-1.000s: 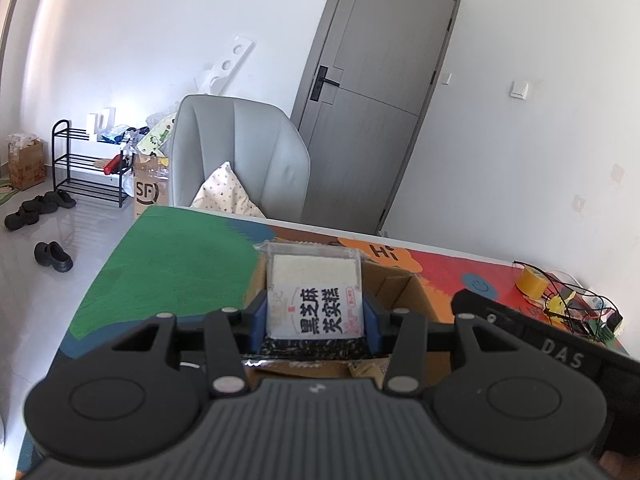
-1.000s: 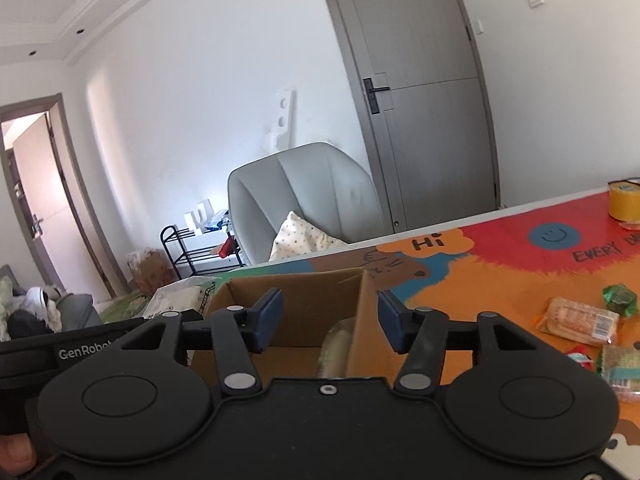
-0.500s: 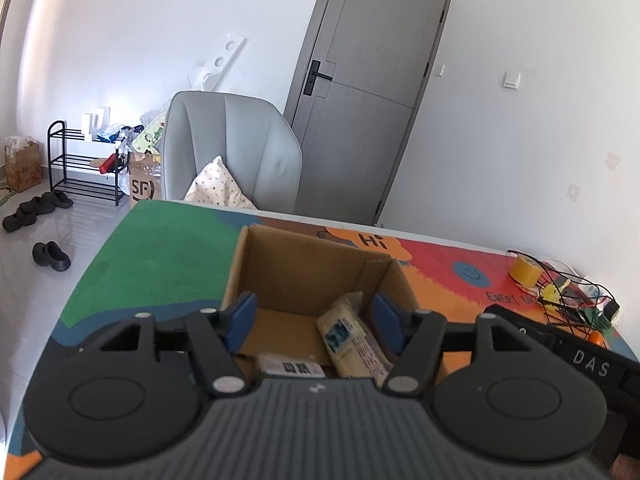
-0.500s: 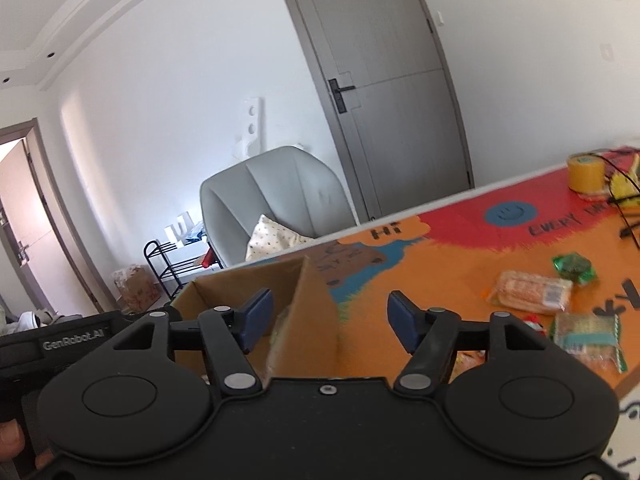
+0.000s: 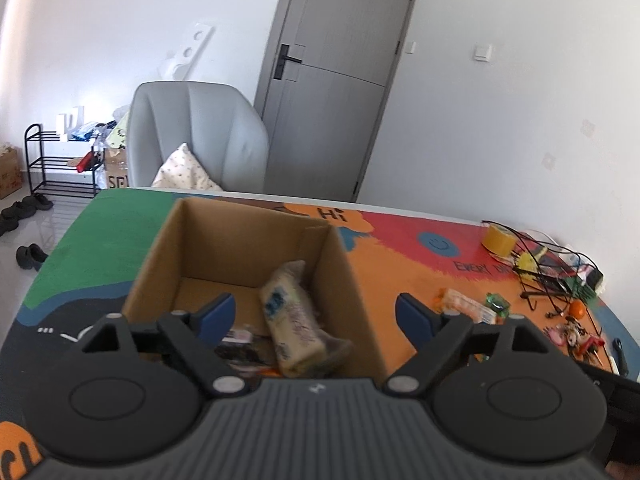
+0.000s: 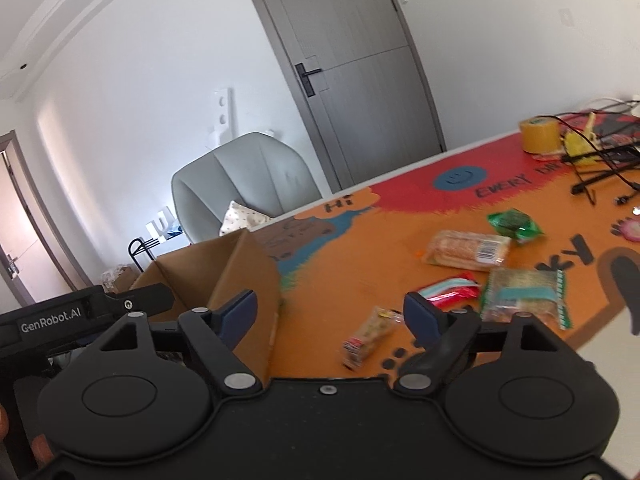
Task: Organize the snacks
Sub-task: 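Move both tools back over the snack pile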
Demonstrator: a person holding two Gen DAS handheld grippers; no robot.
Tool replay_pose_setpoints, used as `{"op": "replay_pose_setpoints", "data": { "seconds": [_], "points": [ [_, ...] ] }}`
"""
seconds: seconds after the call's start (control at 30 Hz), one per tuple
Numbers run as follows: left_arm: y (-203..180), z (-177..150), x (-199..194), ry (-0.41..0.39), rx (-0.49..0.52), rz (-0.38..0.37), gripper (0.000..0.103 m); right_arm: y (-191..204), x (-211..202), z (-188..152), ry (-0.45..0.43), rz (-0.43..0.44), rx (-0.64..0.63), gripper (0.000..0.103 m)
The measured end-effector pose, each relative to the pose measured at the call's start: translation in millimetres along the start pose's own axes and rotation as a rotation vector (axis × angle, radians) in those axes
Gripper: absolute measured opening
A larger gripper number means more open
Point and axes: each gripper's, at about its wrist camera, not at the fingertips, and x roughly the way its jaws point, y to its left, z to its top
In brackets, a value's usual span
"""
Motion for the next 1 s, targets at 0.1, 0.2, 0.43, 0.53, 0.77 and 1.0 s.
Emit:
{"op": "replay_pose_setpoints", "data": {
  "seconds": [0.1, 0.2, 0.43, 0.53, 0.77, 1.0],
  "points": [
    [-12, -5, 0, 0.004, 0.010, -0.015, 0.090, -13, -7, -1, 0.001, -0.007, 0.011, 0.083],
    [-22, -9, 0, 0.001, 0.020, -0.027, 0.092, -24, -14, -1, -0.001, -0.017, 0.015, 0.083],
    [-47, -12, 5, 0.018, 0.035, -0.062, 0.093, -49, -30, 0, -0.005, -0.043, 0.030, 0.096],
    [-56, -14, 6, 0.023, 0.042, -0.074, 0.094, -57, -36, 1, -0.018, -0.058, 0.034, 0.102],
    [-72, -22, 5, 0.044, 0.041, -0.112, 0.093, -83, -50, 2, -0.028, -0.094, 0.060, 0.103],
    [-87, -37, 2, 0.062, 0.028, -0.097, 0.093, -102, -56, -5, -0.019, -0.112, 0.063, 0.103]
  ]
}}
